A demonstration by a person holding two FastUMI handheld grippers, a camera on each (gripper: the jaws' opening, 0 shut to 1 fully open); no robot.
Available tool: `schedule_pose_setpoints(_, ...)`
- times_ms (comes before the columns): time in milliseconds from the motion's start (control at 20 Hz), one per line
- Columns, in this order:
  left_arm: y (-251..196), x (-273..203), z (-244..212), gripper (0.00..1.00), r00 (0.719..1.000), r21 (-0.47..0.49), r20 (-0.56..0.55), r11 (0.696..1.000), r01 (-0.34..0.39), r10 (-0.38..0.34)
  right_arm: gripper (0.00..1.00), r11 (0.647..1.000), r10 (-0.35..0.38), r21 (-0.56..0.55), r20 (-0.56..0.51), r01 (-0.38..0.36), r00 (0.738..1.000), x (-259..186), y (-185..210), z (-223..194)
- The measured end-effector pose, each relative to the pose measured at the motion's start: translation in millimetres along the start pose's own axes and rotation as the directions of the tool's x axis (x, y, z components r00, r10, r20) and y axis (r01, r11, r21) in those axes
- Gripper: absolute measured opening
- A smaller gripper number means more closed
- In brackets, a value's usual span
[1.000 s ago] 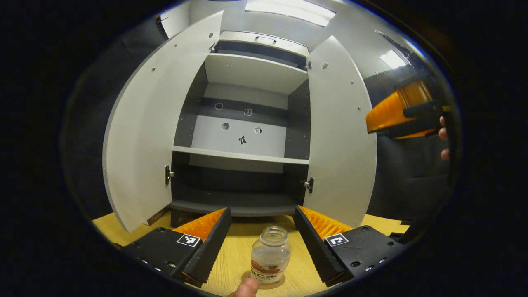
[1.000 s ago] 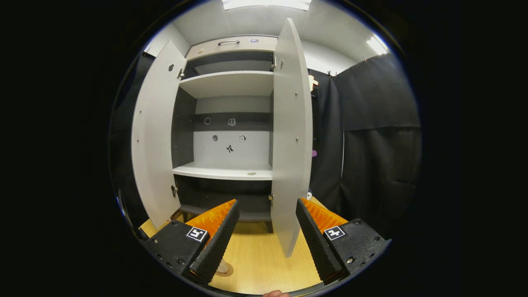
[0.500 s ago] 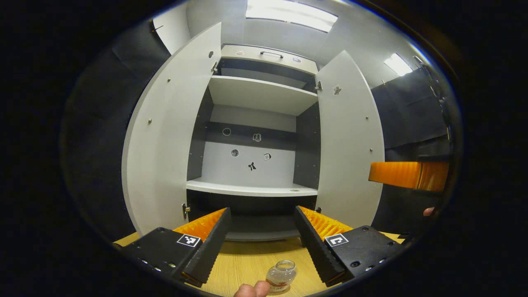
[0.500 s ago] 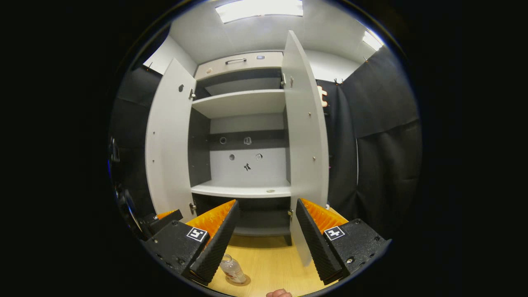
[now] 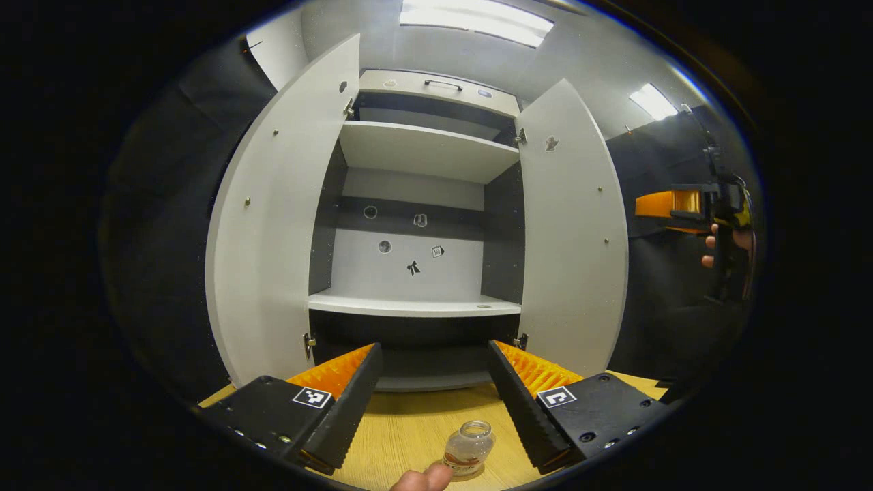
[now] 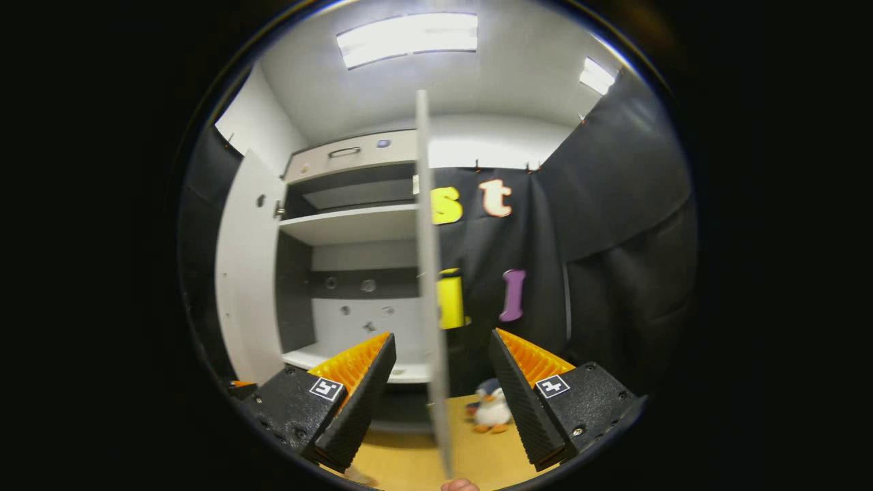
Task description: Grasp the bottle in the cabinet with the left hand and place it on the coaster, then close the right door with the right hand and the left door with the left hand.
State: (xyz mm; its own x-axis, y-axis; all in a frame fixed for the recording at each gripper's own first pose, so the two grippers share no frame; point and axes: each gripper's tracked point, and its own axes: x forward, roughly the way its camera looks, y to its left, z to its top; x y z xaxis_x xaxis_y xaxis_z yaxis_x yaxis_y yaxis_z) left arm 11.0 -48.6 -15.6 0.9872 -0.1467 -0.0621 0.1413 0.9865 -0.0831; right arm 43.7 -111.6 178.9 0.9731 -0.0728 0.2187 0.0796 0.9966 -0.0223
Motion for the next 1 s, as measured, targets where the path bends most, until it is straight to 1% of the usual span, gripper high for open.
schedule_pose_setpoints(100, -2, 1, -2, 0.94, 1.0, -0.011, -0.011, 1.0, 0.003, -0.003, 0.84, 0.999, -0.053, -0.009, 0.003, 0.053, 0.999, 21, -27, 7)
schedule_pose_setpoints(200, -3, 3, -2, 0.93, 1.0, -0.011, -0.015, 1.0, 0.009, -0.009, 0.84, 0.997, -0.074, -0.03, -0.024, 0.073, 0.997, 44, -39, 0)
schedule_pose_setpoints(300, 0, 5, 1, 0.94, 1.0, 0.002, -0.011, 1.0, 0.01, -0.01, 0.84, 0.996, -0.074, -0.052, -0.05, 0.071, 0.996, 62, -41, -8)
schedule_pose_setpoints(400, 5, 6, -1, 0.94, 1.0, 0.015, -0.014, 1.0, -0.008, 0.008, 0.84, 0.997, -0.067, -0.045, -0.057, 0.064, 0.996, 71, -36, -12)
schedule_pose_setpoints(450, 7, 5, -4, 0.94, 0.999, 0.018, -0.027, 1.0, -0.017, 0.018, 0.84, 0.996, -0.077, -0.044, -0.053, 0.075, 0.996, 72, -36, -13)
schedule_pose_setpoints(500, 9, 4, -7, 0.93, 0.999, 0.016, -0.039, 1.0, -0.022, 0.023, 0.87, 0.996, -0.083, -0.04, -0.034, 0.081, 0.996, 71, -36, -11)
schedule_pose_setpoints(550, 8, 1, -10, 0.94, 0.999, 0.01, -0.044, 1.0, -0.022, 0.023, 0.82, 0.996, -0.083, -0.045, -0.036, 0.081, 0.996, 71, -35, -13)
schedule_pose_setpoints(650, 9, -3, -11, 0.94, 0.999, 0.004, -0.041, 1.0, -0.023, 0.023, 0.82, 0.996, -0.07, -0.062, -0.029, 0.068, 0.997, 69, -28, -12)
schedule_pose_setpoints(700, 10, -4, -11, 0.96, 0.999, 0.004, -0.04, 1.0, -0.022, 0.022, 0.82, 0.994, -0.069, -0.086, -0.026, 0.067, 0.997, 68, -25, -13)
schedule_pose_setpoints(750, 11, -6, -11, 0.94, 0.999, 0.005, -0.04, 1.0, -0.022, 0.022, 0.81, 0.992, -0.069, -0.107, -0.016, 0.067, 0.997, 66, -21, -10)
schedule_pose_setpoints(800, 14, -8, -11, 0.96, 0.999, 0.007, -0.038, 1.0, -0.029, 0.029, 0.81, 0.991, -0.067, -0.116, -0.014, 0.065, 0.998, 64, -17, -10)
schedule_pose_setpoints(850, 16, -10, -11, 0.94, 0.999, 0.007, -0.037, 0.999, -0.035, 0.035, 0.81, 0.993, -0.055, -0.109, -0.012, 0.054, 0.998, 62, -11, -10)
schedule_pose_setpoints(1000, 23, -12, -15, 0.94, 0.998, 0.002, -0.049, 0.999, -0.047, 0.047, 0.81, 0.999, 0.004, -0.051, -0.027, -0.006, 1.0, 59, 14, -16)
